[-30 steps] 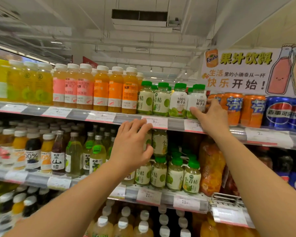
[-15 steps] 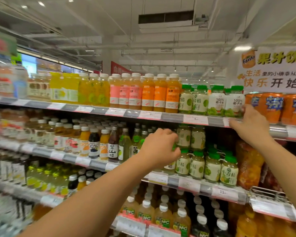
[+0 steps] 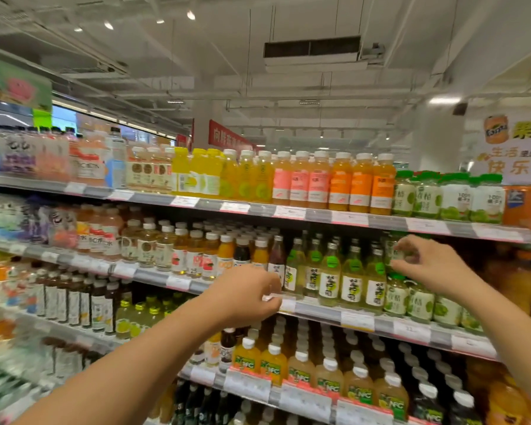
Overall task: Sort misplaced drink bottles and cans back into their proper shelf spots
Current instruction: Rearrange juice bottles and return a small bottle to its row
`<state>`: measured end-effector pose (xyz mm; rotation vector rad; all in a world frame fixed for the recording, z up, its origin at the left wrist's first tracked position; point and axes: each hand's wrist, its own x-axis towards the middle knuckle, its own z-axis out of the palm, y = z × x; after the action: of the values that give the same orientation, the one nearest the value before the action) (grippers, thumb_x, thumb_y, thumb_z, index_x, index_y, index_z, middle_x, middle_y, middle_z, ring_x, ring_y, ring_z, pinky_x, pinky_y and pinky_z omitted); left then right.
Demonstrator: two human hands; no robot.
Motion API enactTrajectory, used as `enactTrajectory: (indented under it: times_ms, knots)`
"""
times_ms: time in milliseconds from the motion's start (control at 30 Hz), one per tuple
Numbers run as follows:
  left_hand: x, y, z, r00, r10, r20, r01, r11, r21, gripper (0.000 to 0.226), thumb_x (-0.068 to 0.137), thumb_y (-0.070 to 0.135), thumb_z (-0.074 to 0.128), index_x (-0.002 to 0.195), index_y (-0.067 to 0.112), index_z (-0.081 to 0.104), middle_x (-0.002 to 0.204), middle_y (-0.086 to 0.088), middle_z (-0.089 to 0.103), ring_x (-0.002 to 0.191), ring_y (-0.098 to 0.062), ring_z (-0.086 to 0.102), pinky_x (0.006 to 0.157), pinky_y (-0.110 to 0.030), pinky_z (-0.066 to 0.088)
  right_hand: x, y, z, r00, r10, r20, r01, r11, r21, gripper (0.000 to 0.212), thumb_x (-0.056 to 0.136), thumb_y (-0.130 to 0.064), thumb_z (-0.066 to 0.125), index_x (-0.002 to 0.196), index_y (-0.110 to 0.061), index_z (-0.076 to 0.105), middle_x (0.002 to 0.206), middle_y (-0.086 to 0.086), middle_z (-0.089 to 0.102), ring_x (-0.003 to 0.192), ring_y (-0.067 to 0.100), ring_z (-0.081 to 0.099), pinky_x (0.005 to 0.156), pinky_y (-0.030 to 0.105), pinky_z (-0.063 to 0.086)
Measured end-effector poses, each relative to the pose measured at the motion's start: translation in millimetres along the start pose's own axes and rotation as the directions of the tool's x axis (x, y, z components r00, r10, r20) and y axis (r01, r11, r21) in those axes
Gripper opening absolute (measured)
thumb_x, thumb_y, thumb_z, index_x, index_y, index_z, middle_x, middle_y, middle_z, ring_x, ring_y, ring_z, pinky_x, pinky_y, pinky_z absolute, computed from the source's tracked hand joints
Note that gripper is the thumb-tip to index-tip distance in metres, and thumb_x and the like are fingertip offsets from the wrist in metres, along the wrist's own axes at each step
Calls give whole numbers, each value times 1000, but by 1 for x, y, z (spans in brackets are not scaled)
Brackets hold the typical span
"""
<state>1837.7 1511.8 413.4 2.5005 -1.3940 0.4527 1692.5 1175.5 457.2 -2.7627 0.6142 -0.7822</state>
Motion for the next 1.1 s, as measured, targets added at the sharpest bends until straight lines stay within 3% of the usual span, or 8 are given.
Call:
enactTrajectory:
  times_ms: [233, 367, 500, 667, 900, 1100]
  knots:
    - [-61, -66, -33, 999, -37, -4, 37, 996, -82, 28, 97, 48, 54, 119, 35, 65, 111, 18, 69, 95, 1, 63, 83, -28, 58, -33, -98, 32, 961, -152, 233, 159, 987, -12, 34, 92, -54, 68, 118, -33, 63, 103, -15, 70, 92, -1, 65, 76, 16, 51]
    - [-84, -93, -42, 998, -48, -26, 44, 987, -154, 23, 97, 49, 55, 115, 38, 66, 103, 19, 70, 89, 4, 64, 81, -28, 60, -46, -132, 58, 840, -156, 520, 181, 984, 3, 37, 92, -56, 68, 123, -37, 62, 104, -12, 74, 91, 1, 72, 88, 26, 58]
    - [-94, -116, -44, 998, -59, -34, 53, 986, -158, 23, 97, 48, 55, 115, 38, 66, 105, 18, 71, 89, 5, 64, 82, -24, 58, -45, -149, 91, 762, -151, 630, 206, 979, -14, 37, 91, -59, 67, 123, -41, 61, 112, -15, 72, 99, 2, 71, 93, 27, 57]
    - [-92, -142, -41, 996, -79, -36, 73, 989, -130, 26, 97, 47, 55, 116, 35, 67, 104, 18, 71, 89, 5, 64, 83, -25, 58, -30, -162, 120, 722, -146, 677, 214, 977, -19, 48, 92, -59, 66, 135, -39, 58, 113, -20, 66, 99, 2, 68, 91, 23, 53]
    - [-56, -174, -39, 999, -32, 11, 33, 999, -33, 27, 95, 53, 53, 113, 39, 67, 100, 21, 70, 88, 6, 65, 80, -28, 61, 3, -169, 150, 726, -211, 654, 258, 966, 25, 53, 89, -66, 65, 135, -40, 58, 126, -15, 65, 112, 6, 65, 105, 37, 52]
    - [-2, -182, -41, 995, -7, -95, 9, 1000, 18, 30, 96, 50, 54, 118, 35, 66, 113, 20, 69, 100, 2, 63, 85, -32, 57, 36, -166, 159, 741, -272, 614, 276, 957, 91, 50, 94, -58, 65, 137, -34, 57, 121, -13, 71, 108, 6, 67, 102, 36, 54]
